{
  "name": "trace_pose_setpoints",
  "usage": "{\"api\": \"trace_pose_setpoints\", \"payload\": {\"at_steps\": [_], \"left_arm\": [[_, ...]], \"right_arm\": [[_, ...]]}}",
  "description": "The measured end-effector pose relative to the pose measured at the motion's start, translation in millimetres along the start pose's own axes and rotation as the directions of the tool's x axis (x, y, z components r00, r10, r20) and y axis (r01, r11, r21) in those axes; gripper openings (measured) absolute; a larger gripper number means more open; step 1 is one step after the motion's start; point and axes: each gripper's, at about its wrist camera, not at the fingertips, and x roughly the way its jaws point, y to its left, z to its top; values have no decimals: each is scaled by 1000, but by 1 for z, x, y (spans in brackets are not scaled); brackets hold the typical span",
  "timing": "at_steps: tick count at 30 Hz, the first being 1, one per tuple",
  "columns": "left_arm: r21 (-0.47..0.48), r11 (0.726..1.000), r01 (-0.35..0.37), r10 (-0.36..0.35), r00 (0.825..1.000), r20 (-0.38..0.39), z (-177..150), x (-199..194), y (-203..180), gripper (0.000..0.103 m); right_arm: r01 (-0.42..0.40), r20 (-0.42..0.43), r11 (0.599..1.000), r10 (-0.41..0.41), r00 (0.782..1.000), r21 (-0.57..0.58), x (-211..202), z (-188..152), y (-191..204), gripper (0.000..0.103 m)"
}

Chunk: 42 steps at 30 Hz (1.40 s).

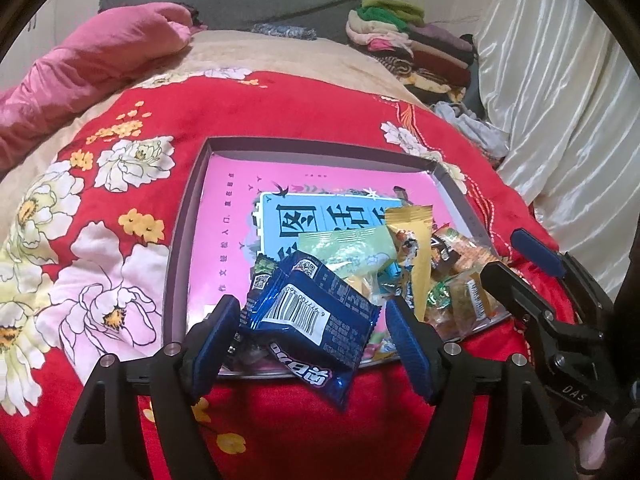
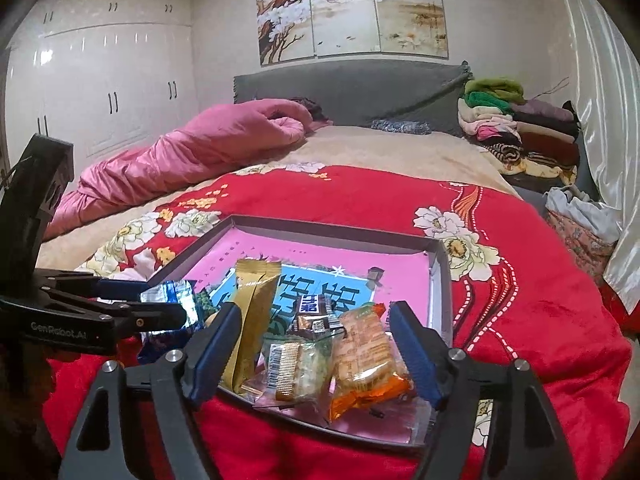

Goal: Organize snacks

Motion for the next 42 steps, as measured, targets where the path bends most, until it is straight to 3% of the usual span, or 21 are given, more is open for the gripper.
{"api": "trace_pose_setpoints", "payload": {"at_steps": [12,22,26,36,42], "left_arm": [[-11,1000,20,-20,999,36,-1,-19,-1,77],[-17,1000,-5,6,999,42,-9,-27,4,77],[3,1000,-8,8,999,35,-22,-38,0,78],[-19,999,-46,46,999,0,-63,-63,-5,82],[-8,999,-52,52,998,-23,-77,-71,-9,82]], "right_arm": [[-8,49,997,4,999,81,-19,3,-14,88],[-14,52,998,11,999,62,-42,-2,1,95],[-26,34,997,24,999,73,-51,-5,11,100],[94,-122,984,-76,990,149,-73,-31,31,102],[139,-140,981,-120,983,135,-87,-36,45,102]]}}
